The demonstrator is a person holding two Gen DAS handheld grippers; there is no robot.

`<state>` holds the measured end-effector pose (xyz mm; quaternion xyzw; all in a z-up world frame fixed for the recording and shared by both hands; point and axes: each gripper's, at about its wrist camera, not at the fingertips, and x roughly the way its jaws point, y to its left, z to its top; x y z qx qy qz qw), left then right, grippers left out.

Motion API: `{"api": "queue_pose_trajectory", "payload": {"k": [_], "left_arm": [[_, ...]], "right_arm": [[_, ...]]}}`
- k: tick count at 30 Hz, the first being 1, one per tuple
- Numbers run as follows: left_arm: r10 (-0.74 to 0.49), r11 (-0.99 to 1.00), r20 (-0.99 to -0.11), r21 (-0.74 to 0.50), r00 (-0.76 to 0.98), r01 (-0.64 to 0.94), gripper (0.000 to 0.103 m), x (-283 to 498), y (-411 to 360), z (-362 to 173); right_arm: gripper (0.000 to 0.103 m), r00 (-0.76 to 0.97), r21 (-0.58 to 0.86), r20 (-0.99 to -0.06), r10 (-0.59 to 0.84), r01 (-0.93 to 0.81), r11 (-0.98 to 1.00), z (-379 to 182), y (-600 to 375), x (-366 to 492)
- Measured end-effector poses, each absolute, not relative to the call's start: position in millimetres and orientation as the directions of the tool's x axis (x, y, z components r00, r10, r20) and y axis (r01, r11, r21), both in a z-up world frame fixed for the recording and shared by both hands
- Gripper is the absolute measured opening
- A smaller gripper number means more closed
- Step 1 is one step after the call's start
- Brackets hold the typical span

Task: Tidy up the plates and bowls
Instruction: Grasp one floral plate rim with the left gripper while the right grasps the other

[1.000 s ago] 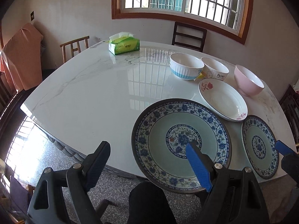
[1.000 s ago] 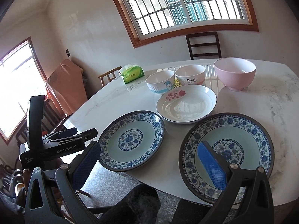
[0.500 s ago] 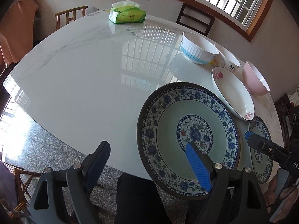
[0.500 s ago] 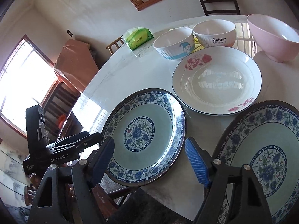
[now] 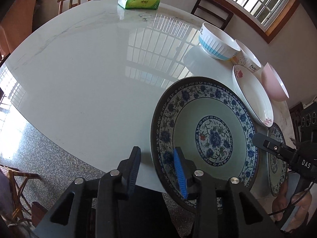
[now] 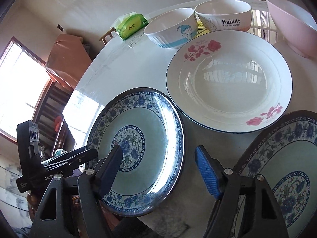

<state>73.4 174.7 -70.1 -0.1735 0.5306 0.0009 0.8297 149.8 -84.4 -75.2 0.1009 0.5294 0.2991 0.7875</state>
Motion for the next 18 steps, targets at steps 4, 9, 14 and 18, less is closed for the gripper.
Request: {"api": "queue_pose_trajectory", "payload": {"k": [4, 9, 14, 18], "left_arm": [[-0.141, 0.951, -0.882, -0.247, 0.450, -0.186, 0.022, 74, 167, -67], [-0.089, 0.956, -0.879, -0.207, 0.468, -0.208, 0.021, 74, 171, -64], [-0.021, 0.959, -0.873, -0.155, 0.487, -0.237, 0.016, 78, 179, -60], [0.027, 0.954, -0.866, -0.127, 0.499, -0.272, 0.016, 83, 194, -56]], "right_arm": [[0.071, 0.238, 0.487, -0.780, 0.579, -0.352, 0.799, -80, -81, 154], [0.043, 0.242, 0.449, -0.803, 0.545, -0.355, 0.820, -80, -76, 156], [0.027, 0.252, 0.439, -0.808, 0.532, -0.345, 0.830, -81, -74, 161], [0.027, 0.263, 0.427, -0.808, 0.528, -0.358, 0.831, -79, -61, 164]]}}
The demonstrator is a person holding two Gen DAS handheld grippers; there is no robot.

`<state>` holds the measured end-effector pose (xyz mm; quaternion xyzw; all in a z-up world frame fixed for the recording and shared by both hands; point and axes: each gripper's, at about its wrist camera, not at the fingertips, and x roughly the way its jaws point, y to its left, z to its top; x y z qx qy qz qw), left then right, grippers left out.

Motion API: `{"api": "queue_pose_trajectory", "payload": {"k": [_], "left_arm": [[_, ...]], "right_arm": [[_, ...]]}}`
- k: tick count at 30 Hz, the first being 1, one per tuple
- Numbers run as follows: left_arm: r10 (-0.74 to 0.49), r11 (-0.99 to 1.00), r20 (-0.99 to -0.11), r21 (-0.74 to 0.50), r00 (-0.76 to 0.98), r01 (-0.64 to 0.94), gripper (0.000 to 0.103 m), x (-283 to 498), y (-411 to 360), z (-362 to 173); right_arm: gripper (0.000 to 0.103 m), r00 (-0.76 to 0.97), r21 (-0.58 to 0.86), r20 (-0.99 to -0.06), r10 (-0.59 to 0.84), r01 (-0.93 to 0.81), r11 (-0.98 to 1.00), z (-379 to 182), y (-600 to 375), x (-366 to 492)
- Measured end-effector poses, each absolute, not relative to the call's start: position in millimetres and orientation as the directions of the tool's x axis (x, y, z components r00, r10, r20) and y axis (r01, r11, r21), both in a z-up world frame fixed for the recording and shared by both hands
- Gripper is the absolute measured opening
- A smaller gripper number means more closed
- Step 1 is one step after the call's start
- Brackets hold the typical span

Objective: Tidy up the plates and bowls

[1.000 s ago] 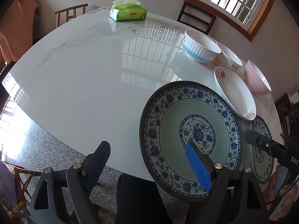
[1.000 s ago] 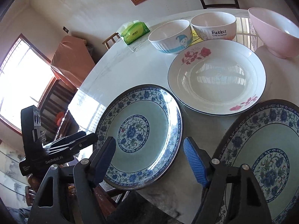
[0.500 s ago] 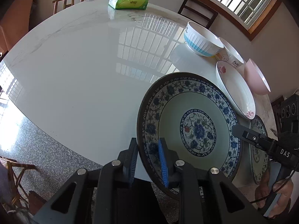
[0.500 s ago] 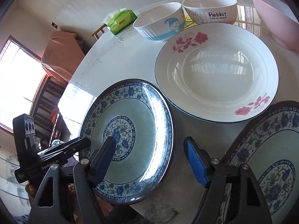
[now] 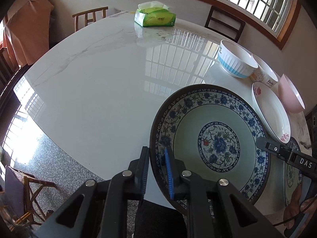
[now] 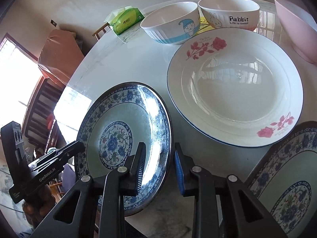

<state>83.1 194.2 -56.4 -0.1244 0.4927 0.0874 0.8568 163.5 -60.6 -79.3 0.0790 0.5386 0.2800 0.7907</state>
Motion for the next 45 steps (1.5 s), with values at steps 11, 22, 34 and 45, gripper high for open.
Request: {"api": "queue_pose_trajectory", "payload": {"k": [11, 22, 34, 45], "left_arm": [[0.086, 0.942, -0.835, -0.109, 0.543, -0.317, 0.000, 102, 233, -44], [0.104, 0.925, -0.802, -0.139, 0.589, -0.353, 0.001, 88, 248, -36], [-0.237, 0.955, -0.739, -0.296, 0.631, 0.013, 0.042, 64, 135, -11], [-0.482, 0.875, -0.794, -0.417, 0.370, 0.245, 0.042, 85, -11, -51]], "right_arm": [[0.027, 0.253, 0.426, -0.795, 0.551, -0.412, 0.805, -71, 2, 192], [0.020, 0.268, 0.405, -0.787, 0.556, -0.455, 0.793, -69, 34, 193], [0.038, 0.442, 0.462, -0.643, 0.625, -0.427, 0.777, -6, -81, 112], [0.059, 0.577, 0.360, -0.739, 0.348, -0.099, 0.928, -15, -294, 44]]}}
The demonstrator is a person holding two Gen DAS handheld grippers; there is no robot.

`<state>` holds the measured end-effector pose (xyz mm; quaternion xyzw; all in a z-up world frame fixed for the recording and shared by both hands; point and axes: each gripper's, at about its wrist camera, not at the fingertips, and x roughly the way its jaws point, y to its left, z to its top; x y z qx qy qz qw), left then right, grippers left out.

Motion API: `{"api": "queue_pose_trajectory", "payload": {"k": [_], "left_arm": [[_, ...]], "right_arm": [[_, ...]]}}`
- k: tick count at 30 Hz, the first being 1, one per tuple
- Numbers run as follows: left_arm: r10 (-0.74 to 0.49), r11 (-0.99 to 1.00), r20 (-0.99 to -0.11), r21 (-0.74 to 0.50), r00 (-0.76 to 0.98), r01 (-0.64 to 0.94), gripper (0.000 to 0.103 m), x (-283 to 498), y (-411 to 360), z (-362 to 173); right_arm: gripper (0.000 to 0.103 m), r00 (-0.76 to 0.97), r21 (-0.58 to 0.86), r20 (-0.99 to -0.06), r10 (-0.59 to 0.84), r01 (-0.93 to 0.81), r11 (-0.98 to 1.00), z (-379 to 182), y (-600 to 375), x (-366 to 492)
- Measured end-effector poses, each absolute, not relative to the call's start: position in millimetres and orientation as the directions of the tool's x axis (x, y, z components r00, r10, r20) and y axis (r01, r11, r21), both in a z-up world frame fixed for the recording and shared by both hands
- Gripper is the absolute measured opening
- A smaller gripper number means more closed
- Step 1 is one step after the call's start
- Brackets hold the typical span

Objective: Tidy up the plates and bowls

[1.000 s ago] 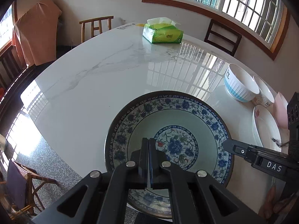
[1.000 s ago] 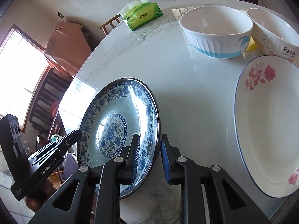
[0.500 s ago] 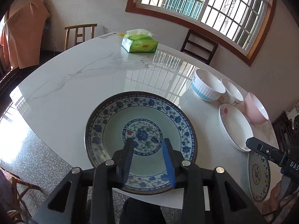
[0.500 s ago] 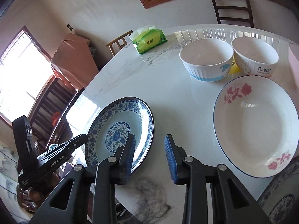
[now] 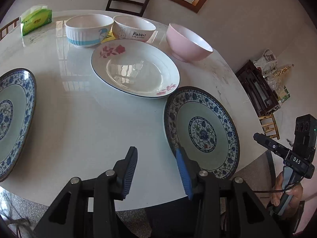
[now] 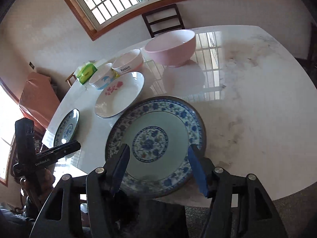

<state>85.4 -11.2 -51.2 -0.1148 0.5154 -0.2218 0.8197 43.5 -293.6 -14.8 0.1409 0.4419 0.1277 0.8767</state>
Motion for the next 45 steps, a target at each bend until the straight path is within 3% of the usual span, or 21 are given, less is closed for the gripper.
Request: {"api": "queue_pose_trajectory", "payload": {"k": [10, 18, 19, 20, 22, 24, 34, 45], "left_arm": [[-0.513, 0.855, -0.807, -0.511, 0.292, 0.090, 0.042, 108, -24, -77], [-0.425, 0.905, -0.852, -0.399, 0.307, 0.147, 0.041, 110, -51, -73], [-0.415, 0.909, -0.857, -0.380, 0.305, 0.169, 0.029, 108, -55, -73], [-0.360, 0.932, -0.874, -0.320, 0.327, 0.173, 0.024, 106, -60, -71], [-0.342, 0.938, -0.878, -0.295, 0.336, 0.184, 0.024, 104, -63, -70], [-0.370, 0.928, -0.872, -0.330, 0.320, 0.172, 0.022, 103, -59, -70], [-0.411, 0.910, -0.852, -0.360, 0.324, 0.206, 0.020, 80, -51, -73], [-0.388, 0.922, -0.846, -0.363, 0.366, 0.136, 0.020, 69, -15, -75]], "right_arm": [[0.063, 0.540, 0.464, -0.720, 0.435, -0.090, 0.881, -65, -331, 62], [0.062, 0.513, 0.492, -0.715, 0.475, -0.115, 0.863, -81, -326, 85], [0.058, 0.509, 0.494, -0.715, 0.479, -0.116, 0.862, -82, -326, 87], [0.051, 0.500, 0.499, -0.716, 0.487, -0.120, 0.858, -83, -325, 89], [0.025, 0.498, 0.481, -0.727, 0.472, -0.121, 0.868, -86, -323, 91], [0.018, 0.504, 0.447, -0.740, 0.445, -0.125, 0.886, -88, -323, 90], [0.015, 0.507, 0.520, -0.712, 0.486, -0.085, 0.850, -92, -334, 63], [0.015, 0.498, 0.582, -0.672, 0.548, -0.102, 0.807, -96, -307, 49]]}}
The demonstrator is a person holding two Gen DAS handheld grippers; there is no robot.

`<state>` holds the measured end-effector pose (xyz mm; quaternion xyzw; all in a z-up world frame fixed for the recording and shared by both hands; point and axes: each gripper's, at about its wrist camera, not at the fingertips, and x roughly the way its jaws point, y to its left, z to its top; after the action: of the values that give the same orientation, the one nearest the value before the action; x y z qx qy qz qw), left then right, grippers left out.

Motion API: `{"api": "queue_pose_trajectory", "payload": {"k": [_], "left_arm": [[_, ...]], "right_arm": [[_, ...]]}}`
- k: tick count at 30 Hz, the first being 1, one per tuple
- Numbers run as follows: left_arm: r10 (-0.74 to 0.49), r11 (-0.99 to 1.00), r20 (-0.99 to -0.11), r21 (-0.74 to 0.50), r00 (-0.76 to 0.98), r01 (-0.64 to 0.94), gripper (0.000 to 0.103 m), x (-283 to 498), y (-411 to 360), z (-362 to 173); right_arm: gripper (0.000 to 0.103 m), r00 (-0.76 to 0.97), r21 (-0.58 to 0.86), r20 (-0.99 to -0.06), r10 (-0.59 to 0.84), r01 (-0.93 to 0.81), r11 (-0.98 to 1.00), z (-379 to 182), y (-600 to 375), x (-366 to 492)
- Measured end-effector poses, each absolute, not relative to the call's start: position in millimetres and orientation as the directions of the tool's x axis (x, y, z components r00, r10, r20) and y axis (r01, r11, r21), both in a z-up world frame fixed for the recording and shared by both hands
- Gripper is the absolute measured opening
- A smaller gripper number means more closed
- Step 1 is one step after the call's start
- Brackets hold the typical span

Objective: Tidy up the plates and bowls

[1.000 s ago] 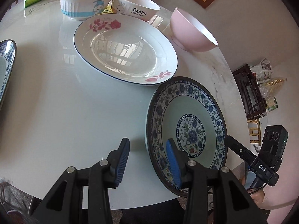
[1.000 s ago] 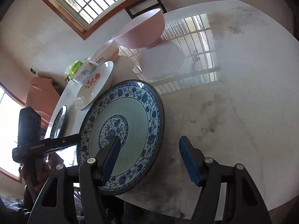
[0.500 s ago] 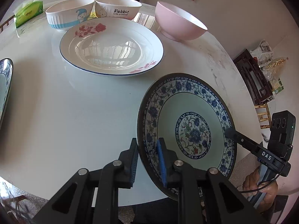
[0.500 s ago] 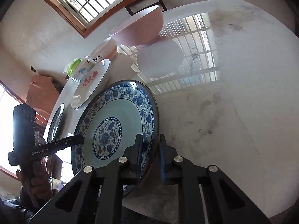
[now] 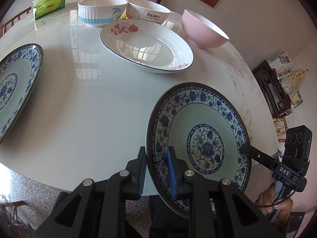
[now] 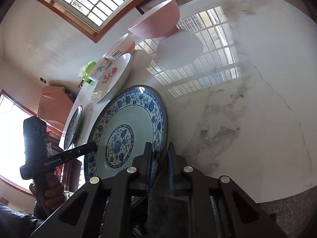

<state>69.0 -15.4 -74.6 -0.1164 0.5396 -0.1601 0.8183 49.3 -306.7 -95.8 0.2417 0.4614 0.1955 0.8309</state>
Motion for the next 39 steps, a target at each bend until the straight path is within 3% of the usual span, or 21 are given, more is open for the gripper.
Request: {"api": "queue_pose_trajectory", "payload": {"k": [6, 15, 19, 39], "left_arm": [[-0.385, 0.922, -0.838, -0.370, 0.387, 0.115, 0.020, 67, 1, -76], [-0.393, 0.919, -0.836, -0.369, 0.384, 0.138, 0.021, 65, 4, -75], [-0.377, 0.926, -0.836, -0.357, 0.400, 0.126, 0.021, 63, 4, -76], [-0.297, 0.937, -0.790, -0.349, 0.537, 0.005, 0.020, 43, 74, -38]], "right_arm": [[0.014, 0.470, 0.628, -0.643, 0.604, -0.127, 0.768, -103, -288, 57], [0.024, 0.449, 0.697, -0.588, 0.673, -0.140, 0.703, -108, -284, 60], [0.014, 0.462, 0.619, -0.642, 0.611, -0.158, 0.770, -103, -276, 57], [0.015, 0.440, 0.563, -0.642, 0.628, -0.284, 0.776, -77, -221, 67]]}}
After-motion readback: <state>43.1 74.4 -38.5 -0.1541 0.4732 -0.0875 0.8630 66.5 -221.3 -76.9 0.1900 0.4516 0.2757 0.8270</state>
